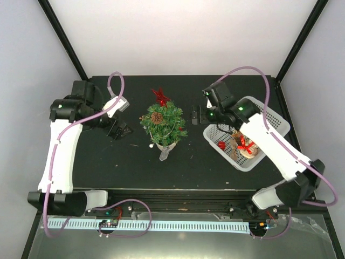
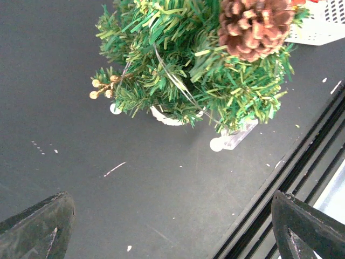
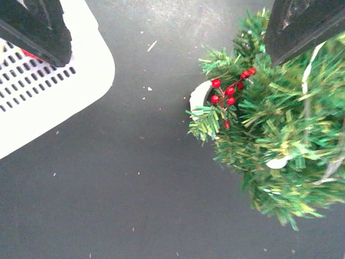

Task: Decorate the small christmas tree

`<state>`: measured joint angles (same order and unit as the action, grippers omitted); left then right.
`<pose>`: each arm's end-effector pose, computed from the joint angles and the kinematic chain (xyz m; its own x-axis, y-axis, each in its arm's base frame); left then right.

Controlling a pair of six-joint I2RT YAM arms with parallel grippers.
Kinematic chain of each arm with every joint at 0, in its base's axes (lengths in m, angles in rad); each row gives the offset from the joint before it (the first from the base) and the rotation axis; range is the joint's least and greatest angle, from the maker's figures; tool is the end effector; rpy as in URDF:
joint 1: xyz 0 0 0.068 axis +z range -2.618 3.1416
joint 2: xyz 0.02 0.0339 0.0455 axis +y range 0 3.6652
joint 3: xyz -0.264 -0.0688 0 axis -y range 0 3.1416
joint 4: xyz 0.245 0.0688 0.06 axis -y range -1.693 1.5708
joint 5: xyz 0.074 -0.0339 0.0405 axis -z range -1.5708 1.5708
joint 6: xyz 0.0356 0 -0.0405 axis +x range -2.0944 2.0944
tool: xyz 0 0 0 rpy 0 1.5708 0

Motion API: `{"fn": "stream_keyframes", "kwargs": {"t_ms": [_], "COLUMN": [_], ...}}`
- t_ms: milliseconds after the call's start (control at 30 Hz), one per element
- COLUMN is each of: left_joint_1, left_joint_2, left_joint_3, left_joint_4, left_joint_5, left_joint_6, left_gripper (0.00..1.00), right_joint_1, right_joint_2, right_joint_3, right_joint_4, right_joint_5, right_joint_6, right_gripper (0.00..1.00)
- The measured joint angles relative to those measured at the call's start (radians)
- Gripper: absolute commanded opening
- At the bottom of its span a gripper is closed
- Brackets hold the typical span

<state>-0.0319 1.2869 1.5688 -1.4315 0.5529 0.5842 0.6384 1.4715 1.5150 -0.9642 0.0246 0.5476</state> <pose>0.2066 -0.0253 0.3975 -0.6275 0.4896 -0.6054 0.7047 0.6877 -0.1743 0.2433 0.1795 0.3596 -0.8497 0.0176 -0.5270 -0.1656 0.9400 0.2984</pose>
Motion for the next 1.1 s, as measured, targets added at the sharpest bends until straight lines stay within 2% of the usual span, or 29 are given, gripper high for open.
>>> {"fn": "stream_keyframes", "kwargs": {"t_ms": [200, 367, 833, 1100], "left_joint_1": [0.005, 0.005, 0.005, 0.005], "left_joint_2": [-0.112, -0.129, -0.194, -0.201], "left_joint_3": [0.000, 0.016, 0.066, 0.066], "left_joint_4": [-0.006, -0.022, -0.090, -0.096], "left_joint_5": [-0.010, 0.004, 0.201, 0.249], "left_joint_6": [0.029, 0.039, 0.071, 0.071], "left_gripper": [0.99, 0.99, 0.99, 0.99], "right_joint_1": [-0.001, -0.002, -0.002, -0.002], "right_joint_2": [-0.138, -0.228, -0.406, -0.423], "right_joint_3": [0.005, 0.027, 0.013, -0.020], "right_joint_4": [-0.012, -0.019, -0.014, -0.003], "right_joint_5": [0.012, 0.023, 0.007, -0.001], "right_joint_6": [-0.051, -0.087, -0.142, -0.146], "right_gripper": [1.00, 1.00, 1.00, 1.00]}}
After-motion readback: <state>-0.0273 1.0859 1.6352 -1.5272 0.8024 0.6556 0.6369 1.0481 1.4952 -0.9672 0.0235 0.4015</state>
